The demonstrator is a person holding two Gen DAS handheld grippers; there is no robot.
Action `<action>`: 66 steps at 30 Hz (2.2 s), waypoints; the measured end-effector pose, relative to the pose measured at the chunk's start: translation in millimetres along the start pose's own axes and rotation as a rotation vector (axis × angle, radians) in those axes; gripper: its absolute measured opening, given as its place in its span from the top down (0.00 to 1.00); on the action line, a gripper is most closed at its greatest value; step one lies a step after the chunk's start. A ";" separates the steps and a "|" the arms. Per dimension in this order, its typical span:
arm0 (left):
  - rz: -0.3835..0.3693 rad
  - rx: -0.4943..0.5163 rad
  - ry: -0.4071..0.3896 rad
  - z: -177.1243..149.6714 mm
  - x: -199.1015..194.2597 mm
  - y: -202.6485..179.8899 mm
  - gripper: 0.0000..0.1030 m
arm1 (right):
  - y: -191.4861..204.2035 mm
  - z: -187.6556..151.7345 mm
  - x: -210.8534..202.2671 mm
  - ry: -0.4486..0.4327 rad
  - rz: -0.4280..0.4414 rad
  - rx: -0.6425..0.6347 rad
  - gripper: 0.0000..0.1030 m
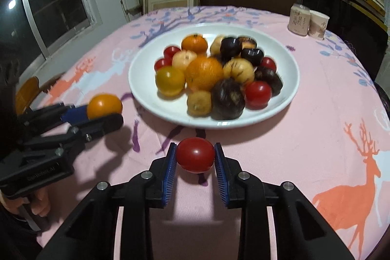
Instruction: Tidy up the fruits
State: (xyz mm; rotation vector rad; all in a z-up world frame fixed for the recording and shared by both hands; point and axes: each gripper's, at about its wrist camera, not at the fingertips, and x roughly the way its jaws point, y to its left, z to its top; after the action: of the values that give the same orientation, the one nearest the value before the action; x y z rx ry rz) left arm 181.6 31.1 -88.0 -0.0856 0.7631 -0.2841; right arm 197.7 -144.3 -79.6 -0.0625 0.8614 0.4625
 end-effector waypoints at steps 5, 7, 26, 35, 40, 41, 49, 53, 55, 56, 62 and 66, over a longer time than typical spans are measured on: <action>-0.005 0.032 -0.009 29.7 1.5 -8.3 0.65 | -29.0 38.6 -10.9 -0.040 -0.009 0.060 0.70; -0.001 0.038 -0.011 47.3 6.8 -8.7 0.65 | -36.9 56.5 -8.8 -0.048 -0.005 0.078 0.70; 0.070 0.025 0.049 103.8 91.6 9.5 0.41 | -48.3 103.5 55.1 -0.033 -0.027 0.061 0.58; 0.172 0.032 0.024 86.5 57.1 11.0 0.05 | -45.6 73.2 5.0 -0.106 -0.044 0.112 0.24; 0.162 0.028 0.064 45.4 18.1 3.4 0.05 | -41.3 24.5 -26.3 -0.069 -0.021 0.170 0.07; 0.165 0.032 0.062 33.9 4.8 -1.4 0.05 | -39.0 12.8 -33.7 -0.063 -0.020 0.177 0.07; 0.210 0.061 -0.041 -20.4 -99.6 -43.3 0.05 | -16.1 -52.8 -108.8 -0.104 -0.055 0.179 0.06; 0.225 0.080 -0.102 -36.3 -148.9 -64.4 0.05 | 2.4 -70.7 -159.0 -0.176 -0.066 0.154 0.06; 0.255 0.092 -0.127 -41.4 -168.8 -74.5 0.05 | 11.3 -76.7 -180.5 -0.212 -0.064 0.135 0.04; 0.266 0.096 -0.136 -41.4 -175.9 -78.4 0.05 | 16.5 -79.7 -190.8 -0.230 -0.072 0.122 0.04; 0.296 0.088 -0.186 -51.4 -215.4 -93.2 0.05 | 38.5 -90.7 -223.0 -0.274 -0.087 0.070 0.04; 0.324 0.093 -0.211 -56.0 -230.9 -99.9 0.05 | 44.6 -96.5 -232.6 -0.290 -0.086 0.059 0.04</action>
State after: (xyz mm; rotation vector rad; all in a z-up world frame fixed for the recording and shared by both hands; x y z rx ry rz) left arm -37.9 2.5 44.0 0.0944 0.5428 -0.0012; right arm -20.1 -212.4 35.8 0.0216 0.5847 0.3549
